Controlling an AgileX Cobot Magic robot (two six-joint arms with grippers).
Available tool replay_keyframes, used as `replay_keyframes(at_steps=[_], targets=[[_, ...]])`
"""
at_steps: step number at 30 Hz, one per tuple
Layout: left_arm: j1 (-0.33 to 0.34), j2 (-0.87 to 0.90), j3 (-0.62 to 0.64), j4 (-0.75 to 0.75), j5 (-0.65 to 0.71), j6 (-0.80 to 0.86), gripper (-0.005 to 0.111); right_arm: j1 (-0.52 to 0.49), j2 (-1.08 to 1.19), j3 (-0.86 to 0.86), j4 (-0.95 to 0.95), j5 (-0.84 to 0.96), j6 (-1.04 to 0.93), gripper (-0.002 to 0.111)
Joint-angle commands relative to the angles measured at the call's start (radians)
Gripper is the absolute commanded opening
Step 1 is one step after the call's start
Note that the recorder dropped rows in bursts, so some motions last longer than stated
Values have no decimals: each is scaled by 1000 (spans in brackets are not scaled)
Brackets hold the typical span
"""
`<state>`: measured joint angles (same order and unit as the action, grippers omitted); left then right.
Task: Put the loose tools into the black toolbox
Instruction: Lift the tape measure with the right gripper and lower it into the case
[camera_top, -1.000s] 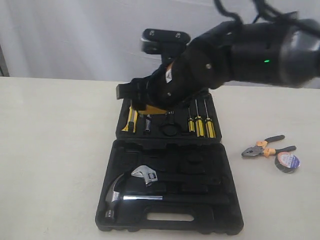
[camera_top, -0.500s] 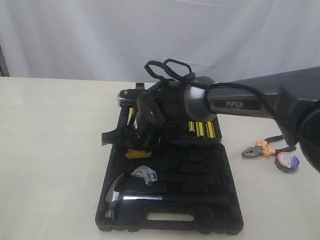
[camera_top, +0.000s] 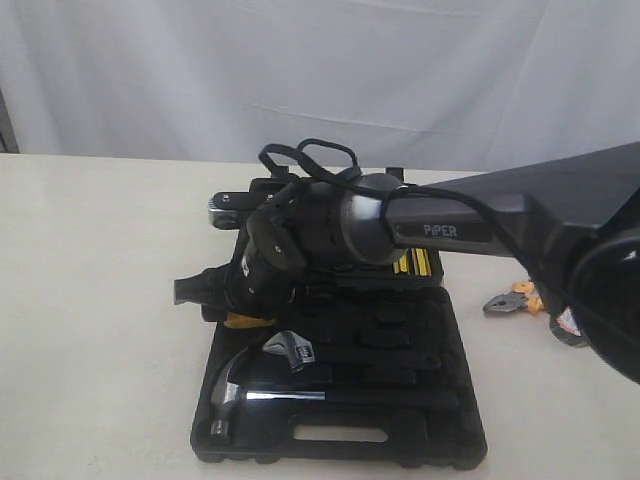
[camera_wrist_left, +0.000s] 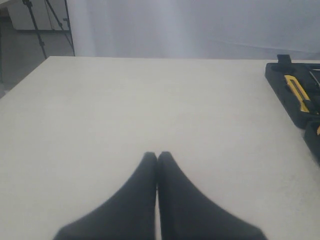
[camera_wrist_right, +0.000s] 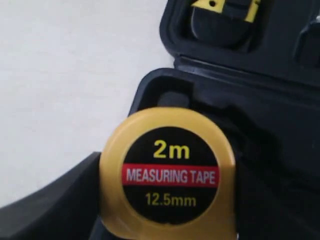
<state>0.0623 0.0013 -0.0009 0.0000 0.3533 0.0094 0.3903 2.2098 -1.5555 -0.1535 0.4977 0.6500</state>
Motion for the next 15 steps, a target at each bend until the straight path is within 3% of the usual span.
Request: replay_keyframes(at_steps=[1,10,15], targets=[[-4,-1,1,0,-11,-2,0,-4,30,-2,-17,36,17,-1],[-4,-1,1,0,-11,-2,0,-4,35,-2,-245,173,191,-1],[-4,-1,1,0,-11,-2,0,-4,35,-2,-259,200,191,-1]])
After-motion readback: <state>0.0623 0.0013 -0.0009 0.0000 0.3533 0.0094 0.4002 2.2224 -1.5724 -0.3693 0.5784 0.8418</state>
